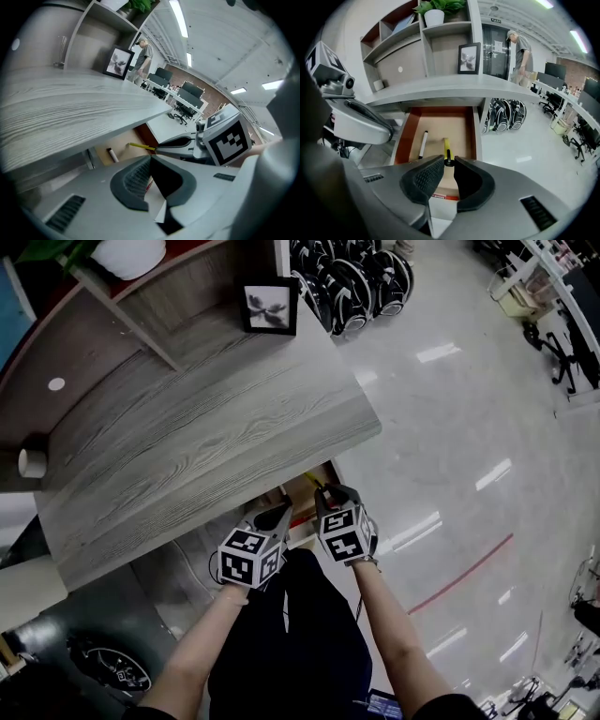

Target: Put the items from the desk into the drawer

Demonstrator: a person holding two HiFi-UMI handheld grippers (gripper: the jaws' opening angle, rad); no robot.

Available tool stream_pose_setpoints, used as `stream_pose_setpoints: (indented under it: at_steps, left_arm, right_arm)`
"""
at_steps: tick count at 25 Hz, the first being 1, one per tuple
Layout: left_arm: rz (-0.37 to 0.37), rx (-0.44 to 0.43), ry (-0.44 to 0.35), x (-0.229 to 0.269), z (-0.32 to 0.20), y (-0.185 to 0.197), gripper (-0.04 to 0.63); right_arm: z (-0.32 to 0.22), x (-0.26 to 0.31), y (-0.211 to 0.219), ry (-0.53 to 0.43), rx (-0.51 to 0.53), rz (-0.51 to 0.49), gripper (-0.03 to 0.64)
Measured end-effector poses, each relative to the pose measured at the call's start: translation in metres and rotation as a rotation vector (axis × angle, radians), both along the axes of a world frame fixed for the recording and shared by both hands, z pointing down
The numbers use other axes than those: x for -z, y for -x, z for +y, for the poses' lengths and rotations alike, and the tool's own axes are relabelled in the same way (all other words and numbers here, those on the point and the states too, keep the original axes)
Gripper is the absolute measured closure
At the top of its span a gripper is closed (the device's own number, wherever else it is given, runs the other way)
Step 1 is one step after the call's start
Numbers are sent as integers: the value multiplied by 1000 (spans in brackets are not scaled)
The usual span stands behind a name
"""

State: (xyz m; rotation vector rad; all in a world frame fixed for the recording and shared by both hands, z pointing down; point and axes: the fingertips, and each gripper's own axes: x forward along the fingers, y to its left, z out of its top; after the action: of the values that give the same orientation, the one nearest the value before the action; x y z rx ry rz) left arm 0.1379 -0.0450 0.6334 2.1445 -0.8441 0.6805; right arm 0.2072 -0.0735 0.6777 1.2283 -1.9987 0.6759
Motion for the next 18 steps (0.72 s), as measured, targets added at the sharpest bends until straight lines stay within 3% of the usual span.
stream_pose_setpoints:
  at_steps: [10,18]
  left_arm:
    - [1,20,2,0,-1,8,568]
    - [10,33,-2,4,1,12,568]
  right_arm:
    - [0,-8,2,21,0,25,549]
    - [6,4,1,20,-73,-92,505]
